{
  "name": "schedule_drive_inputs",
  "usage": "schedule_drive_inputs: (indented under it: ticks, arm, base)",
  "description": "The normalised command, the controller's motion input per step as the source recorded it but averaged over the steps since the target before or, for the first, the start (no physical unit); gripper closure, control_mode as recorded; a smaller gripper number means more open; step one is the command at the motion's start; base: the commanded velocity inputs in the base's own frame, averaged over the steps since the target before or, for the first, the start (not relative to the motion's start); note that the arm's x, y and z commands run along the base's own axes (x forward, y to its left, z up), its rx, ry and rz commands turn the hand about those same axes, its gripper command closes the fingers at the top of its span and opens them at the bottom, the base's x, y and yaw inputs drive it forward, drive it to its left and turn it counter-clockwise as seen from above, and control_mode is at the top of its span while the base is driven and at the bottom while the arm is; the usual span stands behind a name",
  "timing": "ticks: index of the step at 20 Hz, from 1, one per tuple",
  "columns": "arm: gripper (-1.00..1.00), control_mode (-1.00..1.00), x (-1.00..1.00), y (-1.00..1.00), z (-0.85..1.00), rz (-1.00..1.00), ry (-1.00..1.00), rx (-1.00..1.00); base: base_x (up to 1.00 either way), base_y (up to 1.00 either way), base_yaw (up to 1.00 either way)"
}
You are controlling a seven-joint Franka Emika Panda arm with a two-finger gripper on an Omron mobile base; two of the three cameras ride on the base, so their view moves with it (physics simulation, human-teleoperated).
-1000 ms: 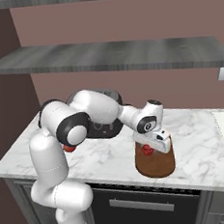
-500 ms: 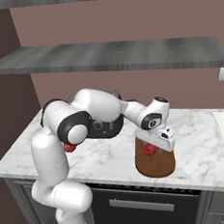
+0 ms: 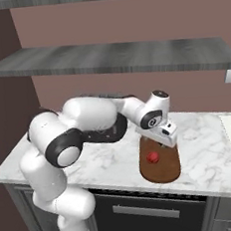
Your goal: Place the avocado, onion, tomato, and bell pepper on the cutting board.
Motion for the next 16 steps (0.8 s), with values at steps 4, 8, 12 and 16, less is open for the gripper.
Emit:
schedule_drive_inputs:
  ticks: [4,8,12,16]
  arm:
    - [-1.0,-1.0,-0.44,0.36,0.81,0.0,-0.2,-0.06]
    - [-1.0,-1.0,-0.68,0.39,0.65,0.0,-0.21,-0.05]
    - [-1.0,-1.0,-0.67,0.54,0.59,0.0,-0.18,-0.06]
    - [-1.0,-1.0,-0.79,0.61,0.46,0.0,-0.23,-0.09]
  base:
    - [0.0,0.0,0.0]
    - [0.0,0.0,0.0]
    - [0.0,0.0,0.0]
    - [0.0,0.0,0.0]
